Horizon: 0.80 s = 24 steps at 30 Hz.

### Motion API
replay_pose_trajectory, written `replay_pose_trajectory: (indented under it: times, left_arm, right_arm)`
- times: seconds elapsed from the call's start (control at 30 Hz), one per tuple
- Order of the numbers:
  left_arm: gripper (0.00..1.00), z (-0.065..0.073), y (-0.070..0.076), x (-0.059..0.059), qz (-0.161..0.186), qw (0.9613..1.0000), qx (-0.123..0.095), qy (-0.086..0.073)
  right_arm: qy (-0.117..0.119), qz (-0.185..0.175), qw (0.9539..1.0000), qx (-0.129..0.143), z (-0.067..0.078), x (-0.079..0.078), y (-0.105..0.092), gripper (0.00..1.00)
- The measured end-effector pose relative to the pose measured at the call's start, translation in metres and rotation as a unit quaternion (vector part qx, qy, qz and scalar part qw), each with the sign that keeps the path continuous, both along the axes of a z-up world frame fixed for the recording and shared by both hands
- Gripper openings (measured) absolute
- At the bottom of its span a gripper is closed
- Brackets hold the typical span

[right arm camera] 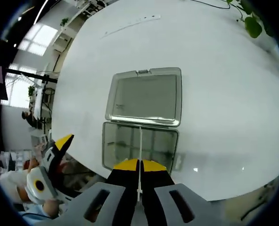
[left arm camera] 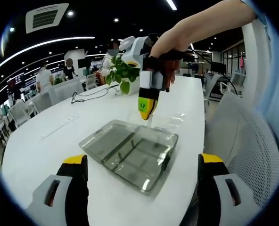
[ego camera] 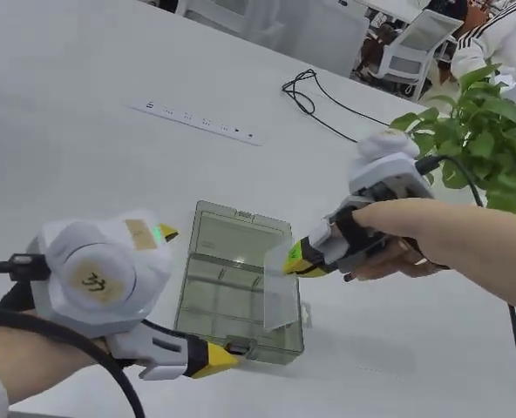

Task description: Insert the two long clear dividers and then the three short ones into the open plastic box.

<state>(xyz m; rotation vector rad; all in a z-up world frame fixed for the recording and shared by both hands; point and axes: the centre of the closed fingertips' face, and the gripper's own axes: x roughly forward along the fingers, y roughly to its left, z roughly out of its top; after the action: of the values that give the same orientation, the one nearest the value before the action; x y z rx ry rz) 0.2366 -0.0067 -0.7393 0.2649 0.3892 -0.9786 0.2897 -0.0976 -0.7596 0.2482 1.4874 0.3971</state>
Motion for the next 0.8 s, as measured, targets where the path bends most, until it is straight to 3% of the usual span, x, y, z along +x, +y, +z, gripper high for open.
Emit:
replay_pose_trajectory:
  times: [0.4, 0.8]
  left_arm:
    - [0.98, 0.001, -0.004, -0.002, -0.006, 0.9999, -0.01, 0.0]
    - [0.97, -0.004, -0.004, -0.001, -0.007, 0.9999, -0.01, 0.005]
  right_arm:
    - [0.023, -0.008, 0.9992, -0.032, -0.013, -0.001, -0.001, 0.02]
    - [0.032, -0.021, 0.9986, -0.037, -0.022, -0.004, 0.0, 0.02]
